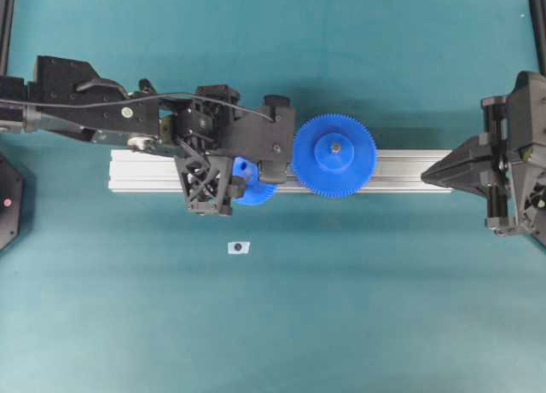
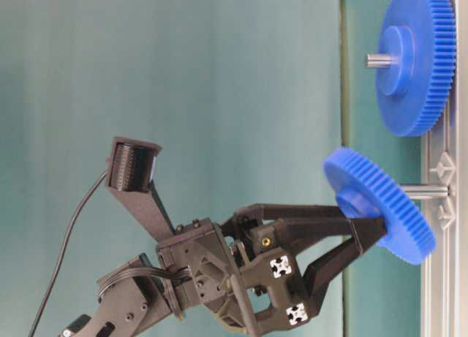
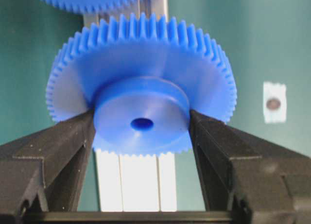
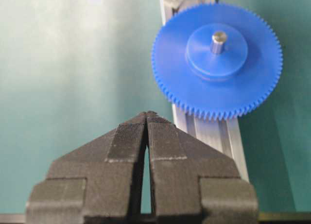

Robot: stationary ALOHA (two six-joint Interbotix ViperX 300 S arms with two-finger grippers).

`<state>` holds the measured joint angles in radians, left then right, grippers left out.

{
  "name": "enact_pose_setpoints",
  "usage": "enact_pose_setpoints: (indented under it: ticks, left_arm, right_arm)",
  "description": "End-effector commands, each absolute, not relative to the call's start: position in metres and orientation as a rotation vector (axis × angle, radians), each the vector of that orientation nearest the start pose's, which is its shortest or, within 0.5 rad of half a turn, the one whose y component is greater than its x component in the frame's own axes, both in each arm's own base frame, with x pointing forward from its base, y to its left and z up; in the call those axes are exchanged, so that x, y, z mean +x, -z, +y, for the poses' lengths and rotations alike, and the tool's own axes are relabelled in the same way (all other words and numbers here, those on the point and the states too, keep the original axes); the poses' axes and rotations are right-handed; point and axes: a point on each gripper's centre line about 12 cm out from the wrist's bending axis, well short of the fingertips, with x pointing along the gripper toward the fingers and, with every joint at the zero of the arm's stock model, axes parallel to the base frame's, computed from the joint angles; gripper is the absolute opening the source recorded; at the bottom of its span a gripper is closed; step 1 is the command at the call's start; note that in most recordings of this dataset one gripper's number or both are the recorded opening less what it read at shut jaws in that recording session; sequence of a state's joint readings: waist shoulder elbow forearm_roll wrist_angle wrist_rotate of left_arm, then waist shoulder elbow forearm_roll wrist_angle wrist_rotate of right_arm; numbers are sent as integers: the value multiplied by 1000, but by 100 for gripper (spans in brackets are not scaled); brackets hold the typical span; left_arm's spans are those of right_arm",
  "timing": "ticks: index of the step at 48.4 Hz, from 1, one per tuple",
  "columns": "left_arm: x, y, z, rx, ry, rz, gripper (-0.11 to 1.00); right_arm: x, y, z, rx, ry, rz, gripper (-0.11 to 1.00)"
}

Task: Find the location of the shaft and insert the small gear.
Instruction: 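Align the gear's bore with the empty shaft beside the large gear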

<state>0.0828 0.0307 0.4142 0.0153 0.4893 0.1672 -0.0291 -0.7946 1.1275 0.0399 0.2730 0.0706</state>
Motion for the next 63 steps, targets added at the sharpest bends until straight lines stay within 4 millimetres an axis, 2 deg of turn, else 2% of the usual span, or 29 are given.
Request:
enact_pose_setpoints:
  ticks: [1, 19, 37, 63]
  left_arm:
    - [415, -218, 35, 137, -5, 890, 66]
    - [435, -219, 38, 169, 7, 872, 66]
    - [431, -212, 38, 171, 17, 939, 66]
    - [435, -211, 38, 170, 17, 937, 66]
  right_arm:
    - [209, -218, -5, 127, 54, 588, 6]
    - [203, -217, -5, 155, 60, 574, 6]
    - [199, -220, -5, 157, 61, 553, 6]
    - [199, -219, -5, 157, 61, 556, 6]
